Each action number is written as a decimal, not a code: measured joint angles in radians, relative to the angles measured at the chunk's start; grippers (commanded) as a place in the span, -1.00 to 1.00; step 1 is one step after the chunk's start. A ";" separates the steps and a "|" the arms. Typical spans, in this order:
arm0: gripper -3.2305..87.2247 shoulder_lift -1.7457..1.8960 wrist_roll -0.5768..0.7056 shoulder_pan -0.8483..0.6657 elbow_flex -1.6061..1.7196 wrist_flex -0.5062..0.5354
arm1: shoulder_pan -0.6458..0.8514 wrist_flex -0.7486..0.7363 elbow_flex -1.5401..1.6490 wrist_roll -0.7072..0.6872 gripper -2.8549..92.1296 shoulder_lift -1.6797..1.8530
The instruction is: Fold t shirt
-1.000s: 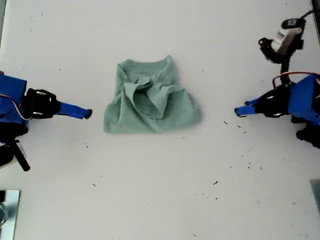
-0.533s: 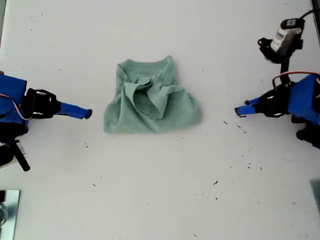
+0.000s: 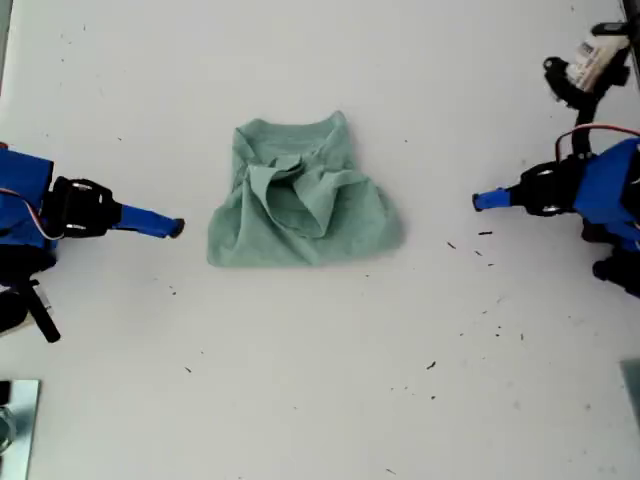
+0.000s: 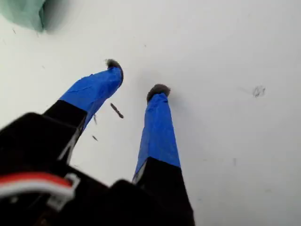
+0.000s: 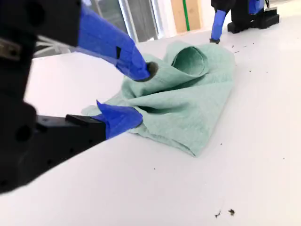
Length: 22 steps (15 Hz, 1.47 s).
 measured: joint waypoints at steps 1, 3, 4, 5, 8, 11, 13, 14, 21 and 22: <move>-0.66 0.000 0.000 0.000 0.000 0.000 | -0.081 0.008 0.000 0.170 -0.90 0.002; -0.66 0.000 0.000 0.000 0.000 0.000 | -0.117 -0.043 -0.005 0.199 -0.89 0.003; -0.66 0.000 0.000 0.000 0.000 0.000 | -0.186 -0.123 -0.064 0.158 -0.89 -0.009; -0.66 0.000 0.000 0.000 0.000 0.000 | -0.199 -0.176 -0.144 0.140 -0.89 -0.037; -0.66 0.000 0.000 0.000 0.000 0.000 | -0.301 -0.324 -0.703 0.006 -0.89 -0.692; -0.66 0.000 0.000 0.000 0.000 0.000 | -0.420 -0.387 -1.266 -0.097 -0.89 -1.489; -0.66 0.000 0.000 0.000 0.000 0.000 | -0.443 -0.407 -1.508 -0.130 -0.89 -1.816; -0.66 0.000 0.000 0.000 0.000 0.000 | -0.443 -0.411 -1.555 -0.140 -0.90 -1.901; -0.66 0.000 0.000 0.000 0.000 0.000 | -0.414 -0.469 -1.669 -0.212 -0.90 -2.092; -0.66 0.000 0.000 0.000 0.000 0.000 | -0.379 -0.469 -1.700 -0.250 -0.90 -2.112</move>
